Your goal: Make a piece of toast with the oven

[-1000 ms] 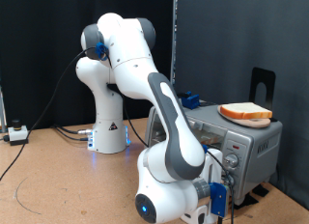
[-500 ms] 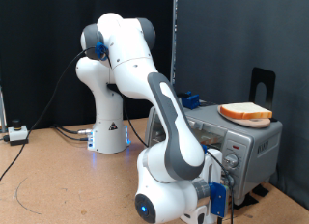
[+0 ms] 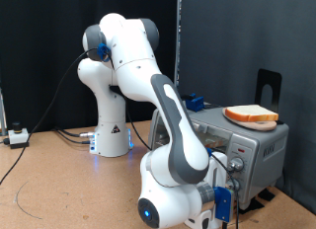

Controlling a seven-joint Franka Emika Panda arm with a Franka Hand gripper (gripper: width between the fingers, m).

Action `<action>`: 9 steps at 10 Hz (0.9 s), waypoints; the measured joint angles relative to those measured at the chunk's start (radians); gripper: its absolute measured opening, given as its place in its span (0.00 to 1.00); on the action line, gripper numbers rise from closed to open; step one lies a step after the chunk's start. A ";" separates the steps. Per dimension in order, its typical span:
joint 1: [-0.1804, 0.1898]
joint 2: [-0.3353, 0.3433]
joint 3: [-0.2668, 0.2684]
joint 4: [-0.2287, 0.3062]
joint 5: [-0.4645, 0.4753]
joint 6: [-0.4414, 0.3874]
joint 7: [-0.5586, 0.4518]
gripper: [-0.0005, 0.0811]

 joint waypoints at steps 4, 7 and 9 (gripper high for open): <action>-0.001 0.000 -0.001 0.004 0.000 0.001 0.000 0.99; -0.001 0.000 -0.002 0.004 0.000 0.001 0.000 0.84; -0.001 0.000 -0.002 0.004 0.000 0.001 0.000 0.67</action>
